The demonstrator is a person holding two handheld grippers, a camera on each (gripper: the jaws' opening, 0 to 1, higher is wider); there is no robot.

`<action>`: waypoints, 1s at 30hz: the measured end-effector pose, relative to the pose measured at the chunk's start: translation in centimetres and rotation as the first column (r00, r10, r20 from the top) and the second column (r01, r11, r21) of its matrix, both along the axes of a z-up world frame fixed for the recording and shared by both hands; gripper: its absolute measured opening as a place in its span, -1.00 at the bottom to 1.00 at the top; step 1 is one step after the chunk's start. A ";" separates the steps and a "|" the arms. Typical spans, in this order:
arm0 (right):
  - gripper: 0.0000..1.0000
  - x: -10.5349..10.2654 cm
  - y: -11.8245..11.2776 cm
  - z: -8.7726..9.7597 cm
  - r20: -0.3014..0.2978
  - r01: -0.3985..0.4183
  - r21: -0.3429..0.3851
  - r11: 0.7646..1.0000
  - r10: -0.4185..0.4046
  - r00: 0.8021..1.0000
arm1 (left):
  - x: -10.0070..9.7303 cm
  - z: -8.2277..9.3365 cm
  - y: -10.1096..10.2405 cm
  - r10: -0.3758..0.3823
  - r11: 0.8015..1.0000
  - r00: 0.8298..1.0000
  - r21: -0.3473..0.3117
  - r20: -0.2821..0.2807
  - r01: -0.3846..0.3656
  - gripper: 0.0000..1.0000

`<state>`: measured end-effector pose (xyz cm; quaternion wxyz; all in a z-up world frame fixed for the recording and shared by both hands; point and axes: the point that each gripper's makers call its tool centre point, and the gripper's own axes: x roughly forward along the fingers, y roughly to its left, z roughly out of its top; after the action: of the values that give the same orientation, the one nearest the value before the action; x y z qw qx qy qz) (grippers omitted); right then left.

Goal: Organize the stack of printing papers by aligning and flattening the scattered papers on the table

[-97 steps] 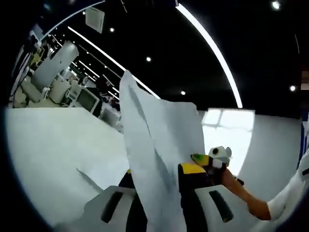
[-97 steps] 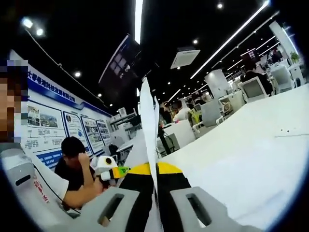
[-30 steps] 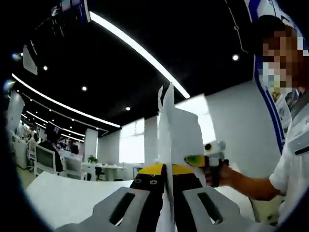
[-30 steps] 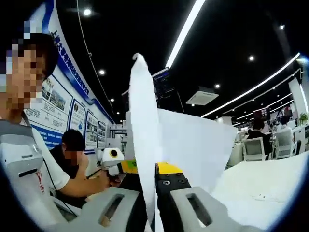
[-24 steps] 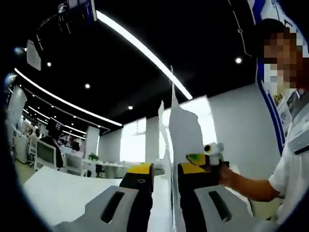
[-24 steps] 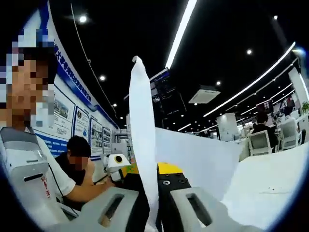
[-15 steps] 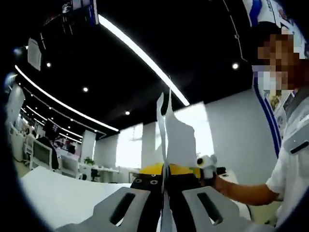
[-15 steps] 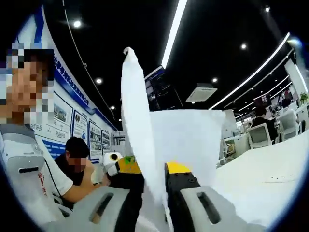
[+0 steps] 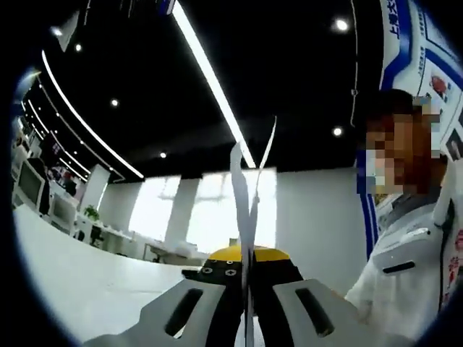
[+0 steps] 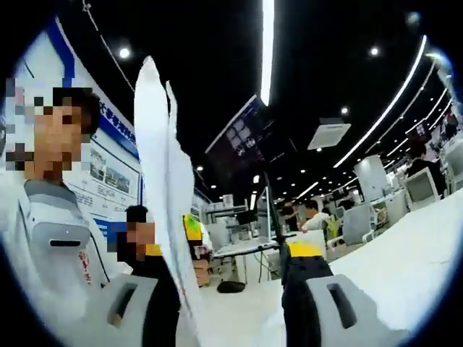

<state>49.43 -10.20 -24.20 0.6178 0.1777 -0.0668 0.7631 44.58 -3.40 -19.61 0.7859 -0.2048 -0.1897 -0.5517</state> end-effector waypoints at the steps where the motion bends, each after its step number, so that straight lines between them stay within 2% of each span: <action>1: -0.76 -0.5 -0.1 0.0 0.018 -0.024 -0.004 1.000 0.024 1.000 | 0.4 -0.1 0.1 0.025 1.000 1.000 0.009 0.002 -0.025 -0.89; 2: -0.96 -1.0 -0.2 0.2 0.048 -0.040 0.003 0.999 0.040 0.998 | 0.7 -0.3 0.3 0.041 0.999 0.999 0.018 0.000 -0.041 -0.88; 4: -1.00 -0.8 -0.4 0.3 0.051 -0.011 0.006 1.000 0.011 0.999 | 1.9 -0.6 0.8 0.110 0.993 0.994 0.030 -0.001 -0.110 -0.88; 6: -1.00 -0.2 -0.6 0.3 0.059 0.042 -0.008 0.999 -0.042 0.997 | 2.4 -1.0 0.7 0.142 0.988 0.990 0.054 0.001 -0.142 -0.88; 7: -1.00 -0.1 -0.7 0.2 0.058 0.055 -0.021 0.998 -0.054 0.997 | 2.9 -1.3 0.8 0.189 0.979 0.982 0.072 0.007 -0.189 -0.88; 9: -1.00 0.8 -1.0 0.3 0.078 0.135 -0.045 0.990 -0.132 0.988 | 3.7 -1.8 1.1 0.249 0.961 0.968 0.118 0.016 -0.249 -0.85; 10: -1.00 0.9 -1.1 0.5 0.090 0.148 -0.047 0.988 -0.144 0.986 | 4.1 -1.9 1.3 0.289 0.947 0.957 0.140 0.028 -0.290 -0.81; 11: -1.00 1.1 -1.2 0.6 0.105 0.179 -0.054 0.982 -0.173 0.979 | 4.4 -1.8 1.6 0.314 0.936 0.948 0.152 0.046 -0.318 -0.81; 13: -1.00 1.2 -1.4 0.9 0.130 0.230 -0.071 0.971 -0.220 0.967 | 4.6 -1.9 1.7 0.338 0.922 0.940 0.182 0.045 -0.340 -0.86; 14: -1.00 1.3 -1.3 1.0 0.147 0.264 -0.084 0.961 -0.251 0.957 | 4.5 -1.8 1.4 0.345 0.912 0.935 0.207 0.077 -0.353 -0.88; 15: -1.00 1.8 -1.3 1.0 0.158 0.324 -0.100 0.941 -0.307 0.939 | 4.7 -1.7 1.5 0.382 0.895 0.920 0.214 0.087 -0.392 -0.88; 16: -1.00 1.5 -1.2 1.1 0.178 0.340 -0.100 0.935 -0.320 0.931 | 4.8 -1.7 1.5 0.409 0.878 0.908 0.229 0.097 -0.420 -0.88; 18: -1.00 2.1 -1.2 0.9 0.211 0.467 -0.135 0.874 -0.435 0.875 | 4.5 -1.5 1.3 0.432 0.866 0.896 0.230 0.107 -0.445 -0.88; 19: -1.00 2.0 -1.3 0.8 0.231 0.503 -0.147 0.852 -0.465 0.855 | 4.4 -1.6 1.2 0.444 0.857 0.888 0.235 0.117 -0.459 -0.88; 20: -1.00 1.9 -1.3 1.1 0.238 0.547 -0.138 0.826 -0.508 0.828 | 4.0 -1.8 1.0 0.444 0.856 0.888 0.236 0.122 -0.460 -0.88; 21: -1.00 2.0 -1.4 1.1 0.229 0.574 -0.143 0.806 -0.538 0.812 | 3.9 -2.0 0.9 0.449 0.853 0.886 0.239 0.119 -0.464 -0.86; 22: -1.00 1.7 -1.4 0.9 0.246 0.605 -0.144 0.783 -0.564 0.789 | 4.0 -2.6 0.9 0.473 0.834 0.873 0.259 0.120 -0.487 -0.82; 23: -1.00 1.1 -1.4 1.1 0.300 0.626 -0.091 0.775 -0.578 0.759 | 3.8 -3.3 0.8 0.484 0.816 0.864 0.283 0.142 -0.504 -0.74; 24: -0.75 1.1 -1.6 1.0 0.265 0.648 -0.072 0.758 -0.612 0.745 | 3.7 -3.9 0.7 0.495 0.806 0.857 0.293 0.143 -0.515 -0.63; 25: -0.56 1.1 -1.4 -0.1 0.178 0.635 -0.149 0.758 -0.611 0.771 | 3.8 -4.6 0.9 0.512 0.788 0.847 0.314 0.143 -0.530 -0.57; 26: -0.49 0.9 -1.1 -1.3 0.136 0.592 -0.203 0.780 -0.576 0.806 | 3.7 -5.0 0.8 0.512 0.788 0.848 0.319 0.134 -0.526 -0.55; 27: -0.50 0.7 -1.0 -1.8 0.118 0.570 -0.223 0.791 -0.559 0.821 | 3.6 -5.5 0.8 0.506 0.795 0.855 0.324 0.114 -0.513 -0.55; 29: -0.46 1.2 -1.4 -1.8 0.157 0.614 -0.196 0.765 -0.594 0.789 | 3.5 -5.5 1.0 0.511 0.795 0.854 0.324 0.099 -0.513 -0.54; 30: -0.34 1.4 -1.8 -2.0 0.176 0.639 -0.201 0.742 -0.614 0.769 | 3.4 -5.5 1.0 0.512 0.795 0.853 0.322 0.099 -0.515 -0.52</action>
<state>50.87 -11.99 -26.20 0.8514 0.0279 -0.0567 0.5207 48.02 -2.36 -25.09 0.9283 -0.0065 -0.1438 -0.3427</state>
